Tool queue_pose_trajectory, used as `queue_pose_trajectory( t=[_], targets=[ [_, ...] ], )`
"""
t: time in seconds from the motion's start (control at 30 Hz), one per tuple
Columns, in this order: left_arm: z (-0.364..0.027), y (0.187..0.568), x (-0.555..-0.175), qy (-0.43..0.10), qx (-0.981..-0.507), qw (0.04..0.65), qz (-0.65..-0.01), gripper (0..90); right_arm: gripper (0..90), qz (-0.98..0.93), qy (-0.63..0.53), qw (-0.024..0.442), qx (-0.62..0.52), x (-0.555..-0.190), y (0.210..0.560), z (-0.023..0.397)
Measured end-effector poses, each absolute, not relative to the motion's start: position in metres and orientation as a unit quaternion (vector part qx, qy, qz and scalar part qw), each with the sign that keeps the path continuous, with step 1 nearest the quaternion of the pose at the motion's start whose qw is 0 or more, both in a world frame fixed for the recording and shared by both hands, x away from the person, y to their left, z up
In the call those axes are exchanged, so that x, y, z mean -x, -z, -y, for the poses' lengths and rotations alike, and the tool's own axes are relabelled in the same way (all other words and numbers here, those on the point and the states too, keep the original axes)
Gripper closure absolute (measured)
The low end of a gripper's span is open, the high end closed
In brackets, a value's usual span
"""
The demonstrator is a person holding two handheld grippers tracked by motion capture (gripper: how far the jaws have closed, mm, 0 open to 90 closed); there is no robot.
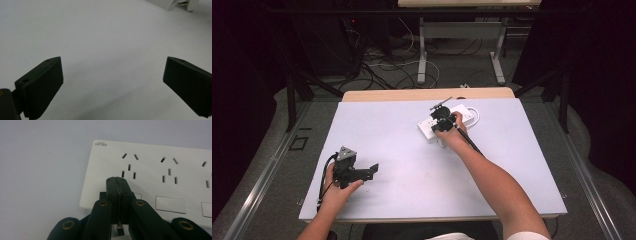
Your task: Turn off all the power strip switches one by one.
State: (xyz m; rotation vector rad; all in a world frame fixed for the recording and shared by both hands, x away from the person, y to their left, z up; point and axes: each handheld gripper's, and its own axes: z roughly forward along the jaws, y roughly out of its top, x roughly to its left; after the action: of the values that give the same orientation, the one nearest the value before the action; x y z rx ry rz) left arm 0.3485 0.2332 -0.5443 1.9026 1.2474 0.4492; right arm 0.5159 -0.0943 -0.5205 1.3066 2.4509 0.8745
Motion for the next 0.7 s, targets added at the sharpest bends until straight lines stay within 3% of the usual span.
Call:
queue_pose_trajectory(
  t=[0.3, 0.4, 0.7],
  targets=[
    [-0.2329, 0.5443, -0.3482, -0.177, -0.753, 0.399, -0.493, 2.7, 90.0, -0.833, -0.307, 0.096, -0.449, -0.516, 0.5239, 0.0937],
    [-0.2328, 0.5443, -0.348, -0.177, -0.753, 0.399, -0.493, 2.7, 90.0, -0.83, -0.326, 0.117, -0.437, -0.5139, 0.5271, 0.0904],
    [-0.2338, 0.5442, -0.3482, -0.177, -0.751, 0.4, -0.495, 2.7, 90.0, -0.837, -0.311, 0.115, -0.436, -0.5098, 0.5249, 0.092]
  ],
)
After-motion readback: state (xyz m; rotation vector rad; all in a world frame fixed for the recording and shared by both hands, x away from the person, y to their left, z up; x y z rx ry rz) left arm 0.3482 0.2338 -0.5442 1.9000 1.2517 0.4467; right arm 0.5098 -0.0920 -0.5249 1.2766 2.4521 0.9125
